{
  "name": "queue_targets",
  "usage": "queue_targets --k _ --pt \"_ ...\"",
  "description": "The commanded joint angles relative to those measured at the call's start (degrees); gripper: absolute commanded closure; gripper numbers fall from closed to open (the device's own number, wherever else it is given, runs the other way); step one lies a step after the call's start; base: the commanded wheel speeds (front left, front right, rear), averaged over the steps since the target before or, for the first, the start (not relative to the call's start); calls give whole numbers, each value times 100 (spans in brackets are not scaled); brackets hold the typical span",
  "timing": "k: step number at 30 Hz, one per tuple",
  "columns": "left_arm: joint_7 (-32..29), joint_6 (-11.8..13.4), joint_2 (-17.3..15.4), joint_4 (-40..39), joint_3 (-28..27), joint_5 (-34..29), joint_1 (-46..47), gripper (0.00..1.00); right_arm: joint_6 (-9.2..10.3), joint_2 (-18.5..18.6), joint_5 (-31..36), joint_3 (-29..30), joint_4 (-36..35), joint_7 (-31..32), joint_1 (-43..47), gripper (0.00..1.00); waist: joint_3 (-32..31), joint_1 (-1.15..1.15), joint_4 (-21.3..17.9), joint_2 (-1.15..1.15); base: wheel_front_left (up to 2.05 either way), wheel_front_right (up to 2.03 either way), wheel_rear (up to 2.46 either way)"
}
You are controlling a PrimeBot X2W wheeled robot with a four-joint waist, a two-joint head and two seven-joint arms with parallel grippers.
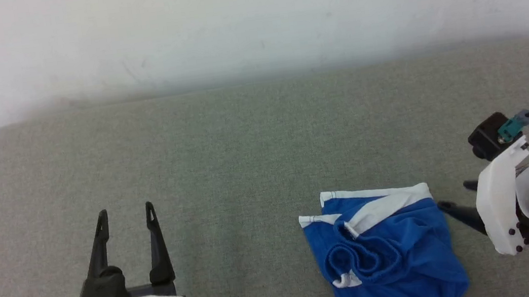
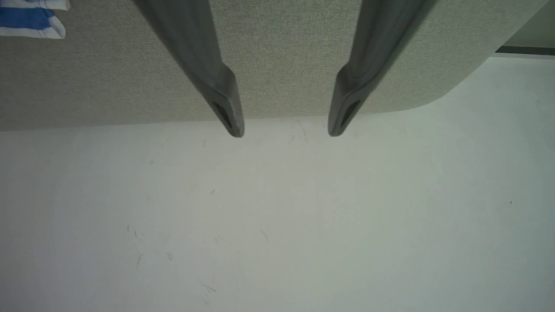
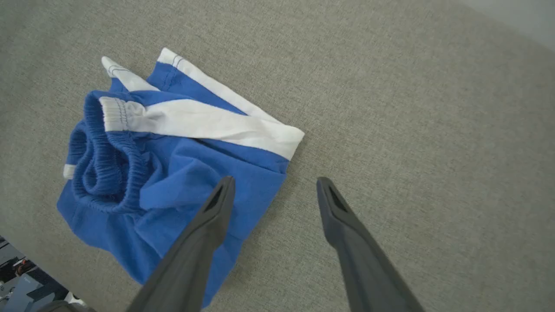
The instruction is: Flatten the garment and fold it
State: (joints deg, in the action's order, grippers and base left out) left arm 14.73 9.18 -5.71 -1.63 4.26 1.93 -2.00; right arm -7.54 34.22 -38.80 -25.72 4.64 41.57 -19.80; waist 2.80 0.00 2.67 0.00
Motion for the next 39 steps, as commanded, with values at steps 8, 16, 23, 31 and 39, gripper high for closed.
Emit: queue_targets --k 8,16,23,31,39 --pt "27 -30 72 24 16 -62 319 0 5 -221 -510 -808 1015 121 -284 0 490 0 193 0 0 0 0" --pt "27 0 97 75 -12 -92 339 0 5 -409 -601 -1696 1556 -503 -235 100 465 0 98 0 0 0 0" --pt "27 73 81 -20 -166 -76 200 0 5 1 -482 -1915 1078 -1318 -873 100 398 0 -508 0 0 0 0" --pt "27 101 -10 -287 -291 -147 407 0 5 885 -521 -1835 321 -1183 -1587 100 1068 0 -1439 0 0 0 0" --pt "27 43 -269 -466 -187 -321 1076 0 5 1772 -176 -1410 784 -1110 -2218 100 2122 0 -1743 0 0 0 0"
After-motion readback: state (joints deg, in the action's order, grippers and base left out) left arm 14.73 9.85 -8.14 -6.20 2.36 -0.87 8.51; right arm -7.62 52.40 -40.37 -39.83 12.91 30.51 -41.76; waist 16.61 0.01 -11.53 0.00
